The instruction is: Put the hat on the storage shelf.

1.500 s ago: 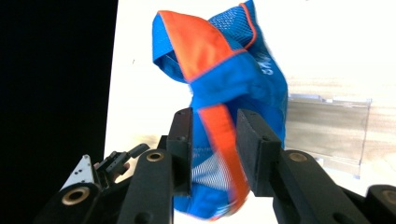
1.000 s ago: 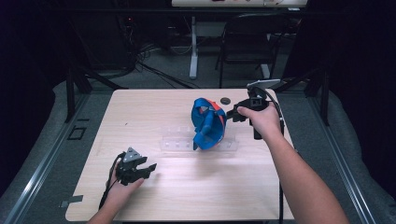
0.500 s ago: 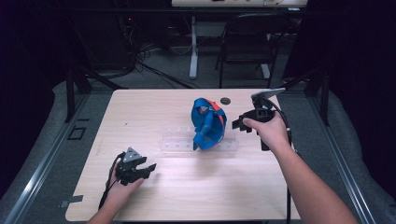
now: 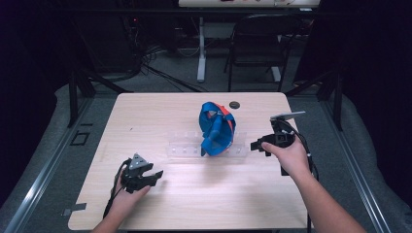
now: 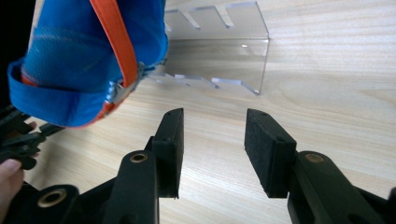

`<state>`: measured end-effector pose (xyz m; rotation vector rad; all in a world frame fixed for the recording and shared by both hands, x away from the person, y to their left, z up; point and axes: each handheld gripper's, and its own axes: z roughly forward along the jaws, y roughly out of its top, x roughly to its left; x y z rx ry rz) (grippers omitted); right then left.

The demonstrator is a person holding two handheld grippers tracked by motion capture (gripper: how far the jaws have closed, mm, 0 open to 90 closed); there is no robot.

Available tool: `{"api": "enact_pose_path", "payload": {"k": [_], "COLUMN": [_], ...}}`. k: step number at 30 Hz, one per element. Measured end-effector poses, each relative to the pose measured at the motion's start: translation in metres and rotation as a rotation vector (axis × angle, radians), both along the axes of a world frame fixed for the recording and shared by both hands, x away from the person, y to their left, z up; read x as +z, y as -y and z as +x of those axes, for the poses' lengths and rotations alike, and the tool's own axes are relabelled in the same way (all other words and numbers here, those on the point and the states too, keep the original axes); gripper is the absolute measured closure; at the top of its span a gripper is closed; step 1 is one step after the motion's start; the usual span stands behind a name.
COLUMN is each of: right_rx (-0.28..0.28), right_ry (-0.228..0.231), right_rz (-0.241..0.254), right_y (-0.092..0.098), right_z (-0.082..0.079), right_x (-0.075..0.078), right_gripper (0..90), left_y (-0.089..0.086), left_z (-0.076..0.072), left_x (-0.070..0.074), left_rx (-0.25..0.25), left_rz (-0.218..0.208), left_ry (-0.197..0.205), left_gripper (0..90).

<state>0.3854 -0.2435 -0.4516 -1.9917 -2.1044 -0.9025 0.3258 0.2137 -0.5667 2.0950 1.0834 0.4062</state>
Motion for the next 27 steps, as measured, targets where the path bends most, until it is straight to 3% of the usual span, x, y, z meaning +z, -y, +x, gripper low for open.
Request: {"api": "enact_pose_path", "payload": {"k": [5, 9, 11, 18, 24, 27], "right_rx": [0.012, 0.002, 0.002, 0.016, 0.020, 0.028], "right_ry": [0.015, 0.003, 0.005, 0.089, 0.209, 0.243], "right_rz": [0.014, 0.056, 0.046, 0.055, 0.034, 0.059], "right_y": [0.001, 0.005, 0.007, 0.009, 0.006, 0.009], "right_z": [-0.015, -0.029, -0.035, -0.061, -0.083, -0.086], "right_x": [-0.014, -0.030, -0.037, -0.060, -0.076, -0.085], "right_gripper": [58.1, 57.9, 57.9, 55.1, 52.9, 52.2], "left_y": [-0.001, -0.001, -0.001, -0.001, -0.001, -0.002], "left_z": [0.000, 0.000, 0.000, 0.001, 0.001, 0.002], "left_x": [0.000, 0.000, -0.001, -0.002, -0.003, -0.003], "left_rx": [-0.001, -0.002, 0.000, 0.006, 0.010, 0.012], "left_rz": [0.002, 0.002, 0.001, 0.000, 0.000, 0.001], "left_ry": [0.002, 0.002, -0.001, -0.004, -0.009, -0.012], "left_gripper": [46.9, 47.0, 46.8, 46.7, 46.6, 46.5]}}
